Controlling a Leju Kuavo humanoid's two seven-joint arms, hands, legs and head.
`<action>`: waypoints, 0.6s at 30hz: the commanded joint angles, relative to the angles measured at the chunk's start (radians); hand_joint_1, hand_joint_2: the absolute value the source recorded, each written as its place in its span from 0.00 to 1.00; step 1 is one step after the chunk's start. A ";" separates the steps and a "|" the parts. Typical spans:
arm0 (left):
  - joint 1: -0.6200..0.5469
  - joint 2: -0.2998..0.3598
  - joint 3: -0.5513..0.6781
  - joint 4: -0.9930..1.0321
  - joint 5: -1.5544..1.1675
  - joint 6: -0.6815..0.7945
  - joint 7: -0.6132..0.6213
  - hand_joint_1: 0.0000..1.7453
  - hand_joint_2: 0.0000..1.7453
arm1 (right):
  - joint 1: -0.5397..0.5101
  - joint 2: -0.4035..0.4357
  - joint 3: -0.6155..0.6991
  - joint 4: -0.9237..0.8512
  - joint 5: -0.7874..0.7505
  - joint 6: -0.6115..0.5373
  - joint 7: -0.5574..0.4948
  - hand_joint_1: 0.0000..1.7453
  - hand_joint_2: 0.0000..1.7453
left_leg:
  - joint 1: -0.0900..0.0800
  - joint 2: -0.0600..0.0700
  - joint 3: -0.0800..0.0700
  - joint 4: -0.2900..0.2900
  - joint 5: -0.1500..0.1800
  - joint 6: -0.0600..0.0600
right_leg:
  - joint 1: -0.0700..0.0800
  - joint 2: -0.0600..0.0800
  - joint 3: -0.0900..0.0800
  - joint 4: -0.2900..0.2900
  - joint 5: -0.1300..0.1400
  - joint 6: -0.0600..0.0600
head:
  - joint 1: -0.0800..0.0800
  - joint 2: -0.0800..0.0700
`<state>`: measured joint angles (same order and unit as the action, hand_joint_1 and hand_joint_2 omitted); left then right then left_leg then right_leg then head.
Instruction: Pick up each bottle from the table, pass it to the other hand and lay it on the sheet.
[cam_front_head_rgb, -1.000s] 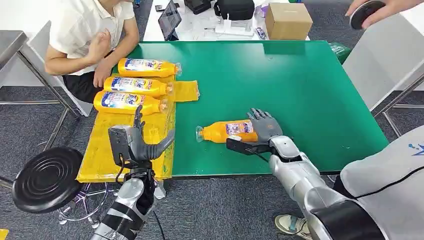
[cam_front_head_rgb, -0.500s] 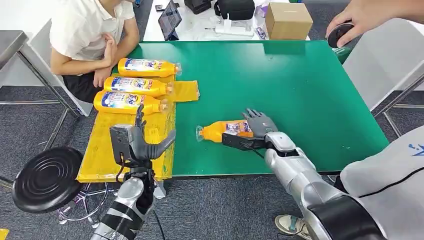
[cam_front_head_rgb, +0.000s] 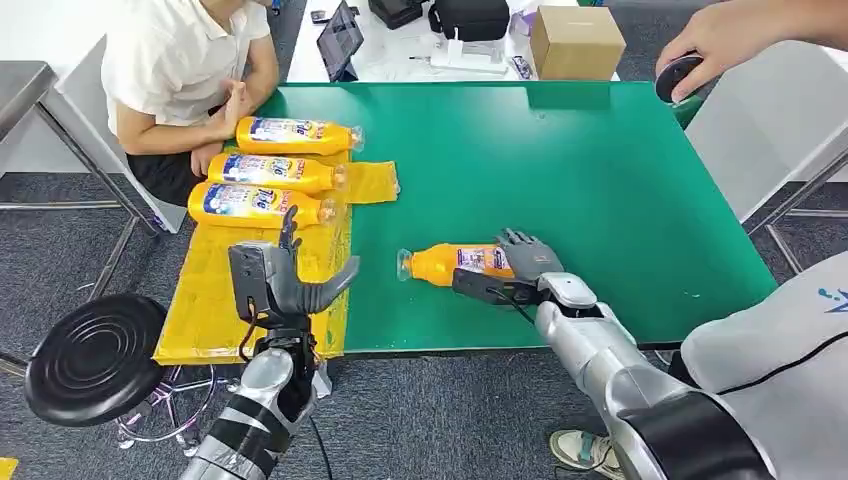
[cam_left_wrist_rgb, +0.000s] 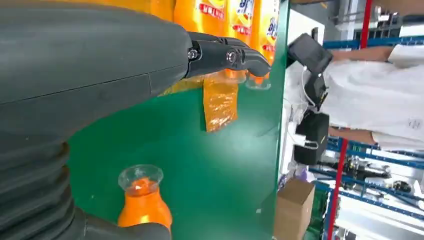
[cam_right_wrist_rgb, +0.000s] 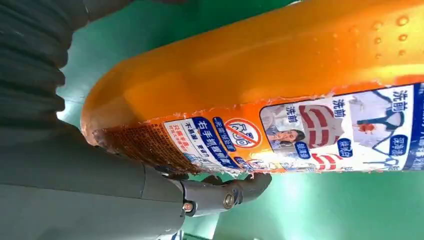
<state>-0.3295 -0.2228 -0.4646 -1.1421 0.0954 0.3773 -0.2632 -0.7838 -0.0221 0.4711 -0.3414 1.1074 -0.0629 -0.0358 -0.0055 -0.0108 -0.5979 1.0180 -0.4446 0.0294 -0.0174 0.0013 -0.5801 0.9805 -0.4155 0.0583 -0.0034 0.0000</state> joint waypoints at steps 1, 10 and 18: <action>-0.055 0.008 -0.042 0.084 0.015 -0.010 0.003 0.00 1.00 | 0.011 -0.028 -0.014 0.089 0.006 0.062 0.000 1.00 1.00 | 0.002 -0.003 0.004 -0.001 0.000 -0.003 | 0.002 -0.005 0.006 -0.002 -0.001 -0.003 | 0.000 0.000; -0.054 0.011 -0.043 0.078 0.036 -0.009 -0.008 0.00 1.00 | 0.029 -0.020 -0.116 0.072 -0.106 0.081 -0.126 1.00 1.00 | 0.001 -0.002 0.006 -0.001 0.000 -0.002 | 0.001 -0.003 0.007 -0.002 0.000 -0.002 | 0.000 0.000; -0.047 0.016 -0.029 0.077 0.079 -0.010 -0.019 0.00 1.00 | 0.070 0.029 -0.278 0.042 -0.306 0.151 -0.287 1.00 1.00 | 0.002 0.003 0.008 -0.002 -0.001 -0.002 | 0.002 0.002 0.008 -0.002 0.000 -0.002 | 0.001 0.000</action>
<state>-0.3393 -0.2255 -0.4761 -1.1223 0.1526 0.3738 -0.2823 -0.7810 -0.0442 0.3604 -0.3323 0.8509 0.0546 -0.2741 -0.0053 -0.0085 -0.5931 1.0179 -0.4453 0.0293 -0.0170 0.0032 -0.5752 0.9801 -0.4154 0.0583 -0.0027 0.0000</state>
